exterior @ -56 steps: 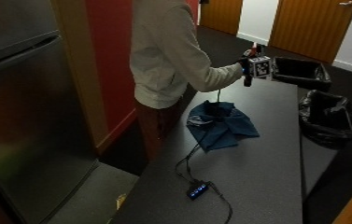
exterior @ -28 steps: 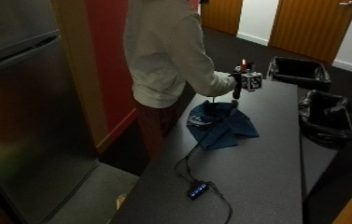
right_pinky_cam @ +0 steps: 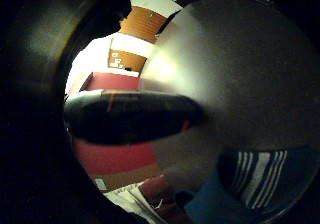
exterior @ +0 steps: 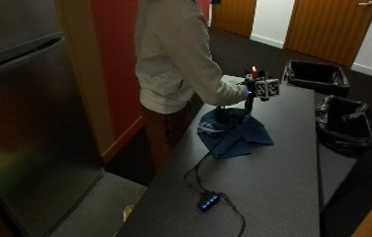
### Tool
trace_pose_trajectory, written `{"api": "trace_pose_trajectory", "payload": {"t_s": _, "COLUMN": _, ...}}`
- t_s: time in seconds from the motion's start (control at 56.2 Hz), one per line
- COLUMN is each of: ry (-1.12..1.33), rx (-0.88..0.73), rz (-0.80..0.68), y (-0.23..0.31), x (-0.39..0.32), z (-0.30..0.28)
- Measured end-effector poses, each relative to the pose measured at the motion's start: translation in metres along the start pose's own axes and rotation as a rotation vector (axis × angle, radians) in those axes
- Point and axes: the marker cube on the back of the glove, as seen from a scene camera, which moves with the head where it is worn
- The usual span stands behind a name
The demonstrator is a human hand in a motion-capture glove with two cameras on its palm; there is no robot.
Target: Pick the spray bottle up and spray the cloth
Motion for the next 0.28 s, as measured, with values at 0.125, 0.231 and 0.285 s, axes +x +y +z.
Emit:
{"api": "trace_pose_trajectory", "payload": {"t_s": 0.125, "ry": 0.03, "rx": 0.024, "rz": -0.043, "y": -0.005, "x": -0.006, "z": 0.001}}
{"api": "trace_pose_trajectory", "payload": {"t_s": 0.231, "ry": 0.05, "rx": 0.057, "rz": -0.059, "y": 0.006, "x": -0.016, "z": -0.017}}
{"api": "trace_pose_trajectory", "payload": {"t_s": 0.285, "ry": 0.065, "rx": 0.064, "rz": -0.07, "y": 0.008, "x": -0.019, "z": -0.021}}
